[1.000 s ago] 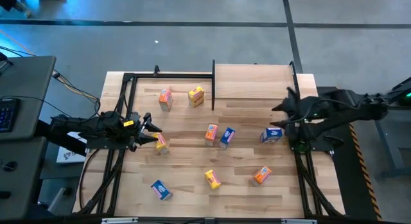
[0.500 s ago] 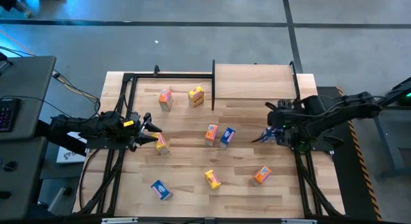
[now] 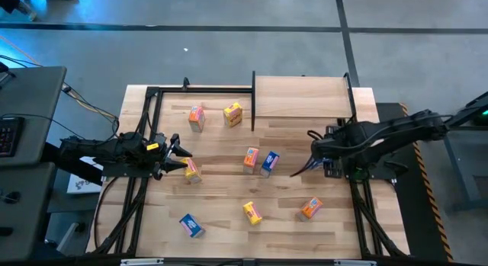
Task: Stack cereal on shelf
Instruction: Put the top right blue cereal box on the shelf
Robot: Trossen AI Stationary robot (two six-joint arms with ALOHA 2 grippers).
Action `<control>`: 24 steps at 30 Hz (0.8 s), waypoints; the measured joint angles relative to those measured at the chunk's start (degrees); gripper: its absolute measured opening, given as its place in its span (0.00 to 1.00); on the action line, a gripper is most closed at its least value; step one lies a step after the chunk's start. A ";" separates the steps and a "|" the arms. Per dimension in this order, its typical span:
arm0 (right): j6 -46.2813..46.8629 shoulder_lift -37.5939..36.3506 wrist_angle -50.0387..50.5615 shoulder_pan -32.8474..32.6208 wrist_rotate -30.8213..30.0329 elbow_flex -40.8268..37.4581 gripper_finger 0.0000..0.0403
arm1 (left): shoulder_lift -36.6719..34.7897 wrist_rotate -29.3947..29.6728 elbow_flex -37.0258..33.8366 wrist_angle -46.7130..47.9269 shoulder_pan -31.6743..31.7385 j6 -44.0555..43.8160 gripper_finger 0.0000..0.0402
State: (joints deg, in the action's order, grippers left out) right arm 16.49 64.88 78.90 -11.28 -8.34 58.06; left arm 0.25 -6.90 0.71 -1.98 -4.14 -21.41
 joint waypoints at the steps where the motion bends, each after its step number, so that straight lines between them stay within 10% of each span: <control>1: 0.00 0.00 -0.55 0.01 0.00 -0.73 0.69 | 0.00 0.00 0.00 0.00 0.00 0.41 0.50; 24: 3.02 -0.02 -5.66 0.03 -0.59 -10.25 0.65 | 0.00 0.02 0.00 0.00 0.00 0.58 0.50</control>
State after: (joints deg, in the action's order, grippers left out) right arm 19.51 64.86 73.24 -11.25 -8.93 47.81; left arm 0.25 -6.87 0.71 -1.97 -4.15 -20.82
